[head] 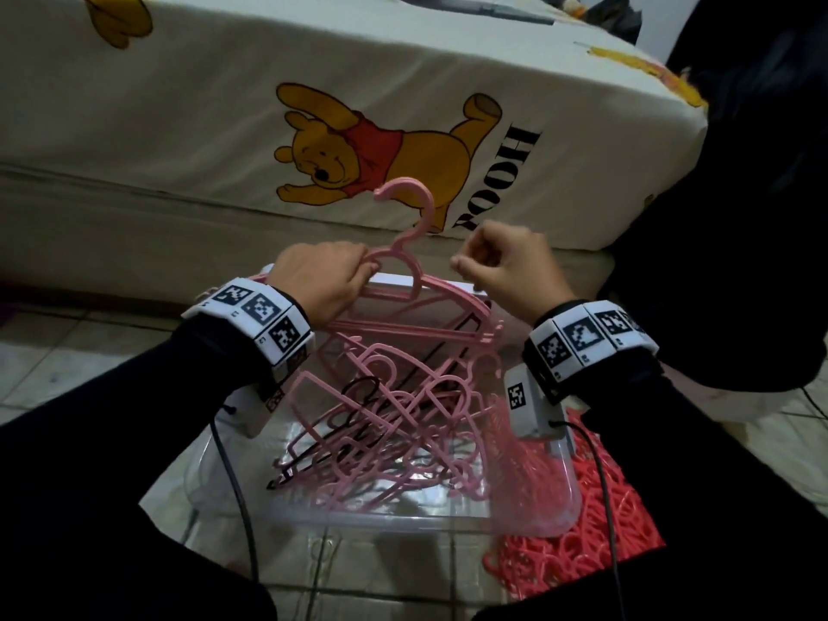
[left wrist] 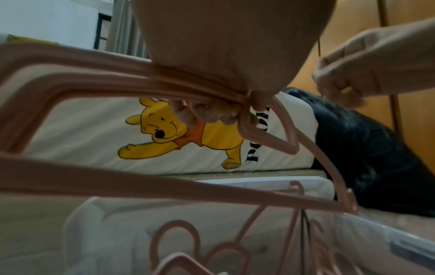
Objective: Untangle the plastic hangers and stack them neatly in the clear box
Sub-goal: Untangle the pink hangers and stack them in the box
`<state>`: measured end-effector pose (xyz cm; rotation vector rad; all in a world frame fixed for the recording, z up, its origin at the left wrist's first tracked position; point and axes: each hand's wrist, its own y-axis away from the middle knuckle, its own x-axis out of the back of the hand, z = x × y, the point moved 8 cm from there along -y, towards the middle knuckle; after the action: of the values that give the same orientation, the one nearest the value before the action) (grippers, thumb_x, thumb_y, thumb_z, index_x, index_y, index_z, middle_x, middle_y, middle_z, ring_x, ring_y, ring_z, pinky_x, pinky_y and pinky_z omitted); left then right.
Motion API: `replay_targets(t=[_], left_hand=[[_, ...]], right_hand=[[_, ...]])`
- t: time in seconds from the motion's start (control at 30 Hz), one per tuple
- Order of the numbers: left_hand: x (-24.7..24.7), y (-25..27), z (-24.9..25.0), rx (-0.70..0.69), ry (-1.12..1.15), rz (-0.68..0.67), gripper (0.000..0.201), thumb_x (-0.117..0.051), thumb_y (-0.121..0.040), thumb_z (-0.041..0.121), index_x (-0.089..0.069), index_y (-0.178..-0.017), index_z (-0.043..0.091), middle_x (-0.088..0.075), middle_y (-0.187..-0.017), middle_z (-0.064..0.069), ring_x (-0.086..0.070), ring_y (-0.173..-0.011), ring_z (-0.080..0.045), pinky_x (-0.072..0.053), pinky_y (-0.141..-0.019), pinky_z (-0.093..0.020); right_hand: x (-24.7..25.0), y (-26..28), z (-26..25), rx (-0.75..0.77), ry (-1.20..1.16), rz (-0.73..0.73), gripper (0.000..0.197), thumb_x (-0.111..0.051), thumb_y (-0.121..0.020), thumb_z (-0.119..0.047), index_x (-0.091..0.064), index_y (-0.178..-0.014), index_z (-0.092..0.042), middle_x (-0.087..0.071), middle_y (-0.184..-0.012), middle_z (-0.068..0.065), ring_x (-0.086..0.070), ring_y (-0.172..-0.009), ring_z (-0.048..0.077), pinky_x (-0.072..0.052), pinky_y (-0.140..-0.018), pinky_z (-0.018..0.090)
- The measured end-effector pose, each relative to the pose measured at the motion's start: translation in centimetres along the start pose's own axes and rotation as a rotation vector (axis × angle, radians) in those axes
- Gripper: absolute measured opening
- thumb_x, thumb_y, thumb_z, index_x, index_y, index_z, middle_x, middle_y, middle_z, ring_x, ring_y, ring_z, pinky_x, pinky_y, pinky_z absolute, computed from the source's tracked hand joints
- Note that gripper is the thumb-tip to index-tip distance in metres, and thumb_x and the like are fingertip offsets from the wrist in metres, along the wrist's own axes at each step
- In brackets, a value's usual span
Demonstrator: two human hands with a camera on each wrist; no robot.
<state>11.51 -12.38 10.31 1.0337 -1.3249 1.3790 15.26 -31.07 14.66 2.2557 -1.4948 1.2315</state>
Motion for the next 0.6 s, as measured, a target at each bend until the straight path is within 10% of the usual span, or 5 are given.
replay_targets(t=[0.23, 0.6], left_hand=[[1.5, -0.4, -0.8, 0.030, -0.128, 0.131, 0.038, -0.022, -0.101, 0.043, -0.050, -0.100, 0.017, -0.064, -0.086, -0.009, -0.060, -0.083, -0.029, -0.035, -0.078, -0.039], [0.8, -0.8, -1.8, 0.112, 0.028, 0.086, 0.031, -0.037, -0.097, 0.044, -0.052, -0.111, 0.020, -0.061, -0.087, -0.013, -0.059, -0.084, -0.036, -0.034, -0.062, -0.035]], right_hand=[[-9.8, 2.4, 6.3, -0.064, 0.467, -0.570, 0.010, -0.061, -0.087, -0.018, -0.068, -0.089, -0.011, -0.066, -0.085, 0.002, -0.063, -0.078, 0.020, -0.053, -0.076, 0.033], [-17.7, 6.1, 13.3, -0.169, 0.748, -0.786, 0.031, -0.047, -0.093, -0.017, -0.054, -0.122, -0.009, -0.058, -0.123, 0.020, -0.059, -0.109, 0.036, -0.047, -0.087, 0.043]])
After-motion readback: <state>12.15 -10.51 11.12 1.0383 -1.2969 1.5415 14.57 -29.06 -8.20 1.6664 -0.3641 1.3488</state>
